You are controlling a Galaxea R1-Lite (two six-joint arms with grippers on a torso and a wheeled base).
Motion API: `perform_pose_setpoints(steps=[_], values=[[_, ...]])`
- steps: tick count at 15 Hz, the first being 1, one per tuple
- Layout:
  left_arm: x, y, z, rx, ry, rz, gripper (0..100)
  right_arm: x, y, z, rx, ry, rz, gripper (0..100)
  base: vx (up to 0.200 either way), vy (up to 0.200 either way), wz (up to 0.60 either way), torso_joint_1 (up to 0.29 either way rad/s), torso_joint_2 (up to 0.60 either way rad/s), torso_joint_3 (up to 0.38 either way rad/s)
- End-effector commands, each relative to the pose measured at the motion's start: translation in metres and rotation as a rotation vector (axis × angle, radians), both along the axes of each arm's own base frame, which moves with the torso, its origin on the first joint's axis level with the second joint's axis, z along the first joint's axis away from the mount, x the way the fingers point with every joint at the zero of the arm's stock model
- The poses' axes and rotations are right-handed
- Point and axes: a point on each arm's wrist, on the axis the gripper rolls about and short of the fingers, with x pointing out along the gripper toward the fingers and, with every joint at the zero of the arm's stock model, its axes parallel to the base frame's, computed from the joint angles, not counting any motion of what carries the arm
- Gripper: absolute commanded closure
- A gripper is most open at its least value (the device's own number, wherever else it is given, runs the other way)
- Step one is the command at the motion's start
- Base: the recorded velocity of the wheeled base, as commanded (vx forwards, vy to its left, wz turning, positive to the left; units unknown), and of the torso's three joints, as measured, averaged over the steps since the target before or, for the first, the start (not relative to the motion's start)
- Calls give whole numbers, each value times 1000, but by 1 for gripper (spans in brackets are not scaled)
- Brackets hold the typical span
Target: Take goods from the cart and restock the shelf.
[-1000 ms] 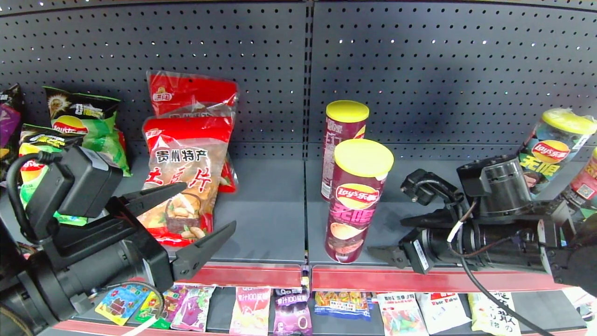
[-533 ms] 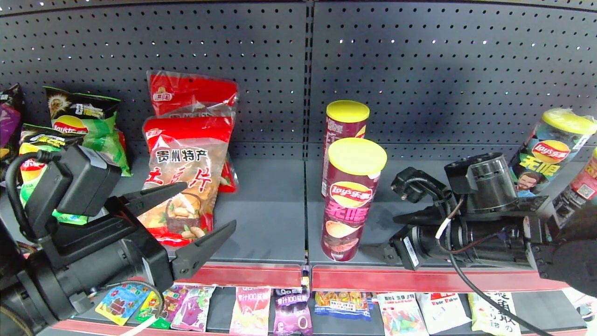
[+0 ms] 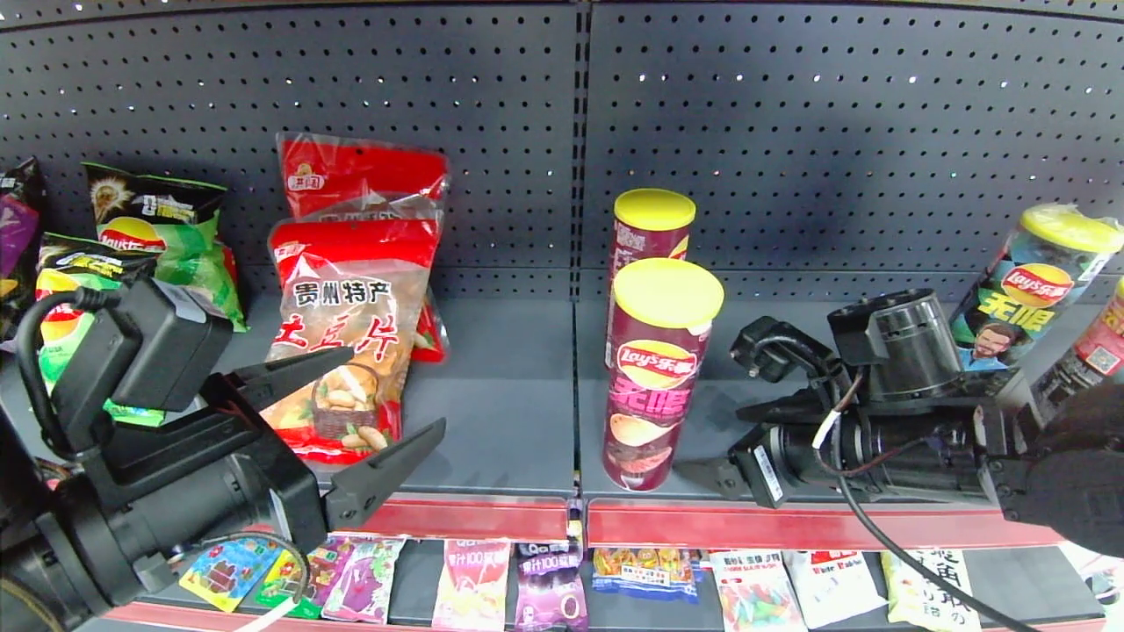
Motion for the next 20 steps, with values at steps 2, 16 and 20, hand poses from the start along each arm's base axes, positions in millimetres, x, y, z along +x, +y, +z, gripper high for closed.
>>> perform_pose_setpoints(steps=[2,16,20], values=[[1,0,-1,2,4,1,0,1,0,0,0,-2,-3,0,0,0,0,0,0,0],[-11,7,-13,3,41,10,0,-10,-11,13,14,-44,-34,0,0,0,0,0,0,0],[-52,36,-38,8,43,40,0,-83,-47,35,83,-155,6,0,0,0,0,0,0,0]])
